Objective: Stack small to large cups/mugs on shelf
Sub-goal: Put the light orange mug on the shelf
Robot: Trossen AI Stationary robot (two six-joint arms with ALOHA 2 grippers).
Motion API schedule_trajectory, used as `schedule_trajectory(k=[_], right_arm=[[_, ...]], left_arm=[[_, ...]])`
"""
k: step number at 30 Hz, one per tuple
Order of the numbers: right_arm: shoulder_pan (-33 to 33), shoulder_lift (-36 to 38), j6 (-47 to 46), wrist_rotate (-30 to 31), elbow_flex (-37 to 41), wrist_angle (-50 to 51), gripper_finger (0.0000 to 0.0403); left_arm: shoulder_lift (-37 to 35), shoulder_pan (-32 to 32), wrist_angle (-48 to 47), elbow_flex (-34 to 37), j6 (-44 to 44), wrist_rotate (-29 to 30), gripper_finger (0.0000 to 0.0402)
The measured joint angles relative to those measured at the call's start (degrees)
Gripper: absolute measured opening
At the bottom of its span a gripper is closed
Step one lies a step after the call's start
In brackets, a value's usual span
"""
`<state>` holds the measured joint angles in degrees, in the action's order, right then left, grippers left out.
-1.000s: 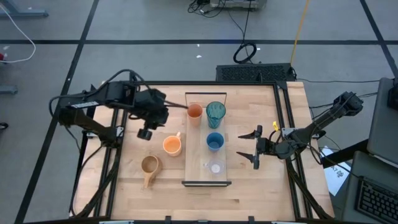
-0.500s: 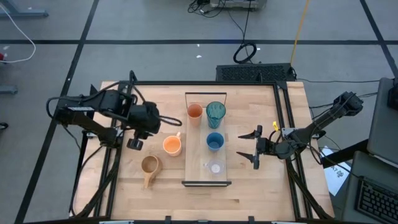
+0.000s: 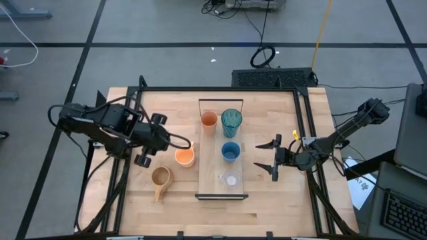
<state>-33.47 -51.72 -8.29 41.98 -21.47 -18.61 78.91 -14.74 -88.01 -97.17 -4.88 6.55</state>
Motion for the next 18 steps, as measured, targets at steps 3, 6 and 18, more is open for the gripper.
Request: schedule_trajectory(k=[3,6,18], right_arm=[[-0.01,-0.01,0.00,0.00,0.00,0.00,0.0311],[0.00,-0.01,0.00,-0.01,0.02,0.01,0.0311],[0.00,0.01,0.00,0.00,0.04,0.02,0.0311]], left_arm=[[0.27,-0.09,-0.01,0.00,1.98,2.23,0.0124],[0.79,-0.18,0.51,0.43,2.43,2.58,0.0124],[0.85,-0.28,15.90,18.22,-1.21,0.99,0.0124]])
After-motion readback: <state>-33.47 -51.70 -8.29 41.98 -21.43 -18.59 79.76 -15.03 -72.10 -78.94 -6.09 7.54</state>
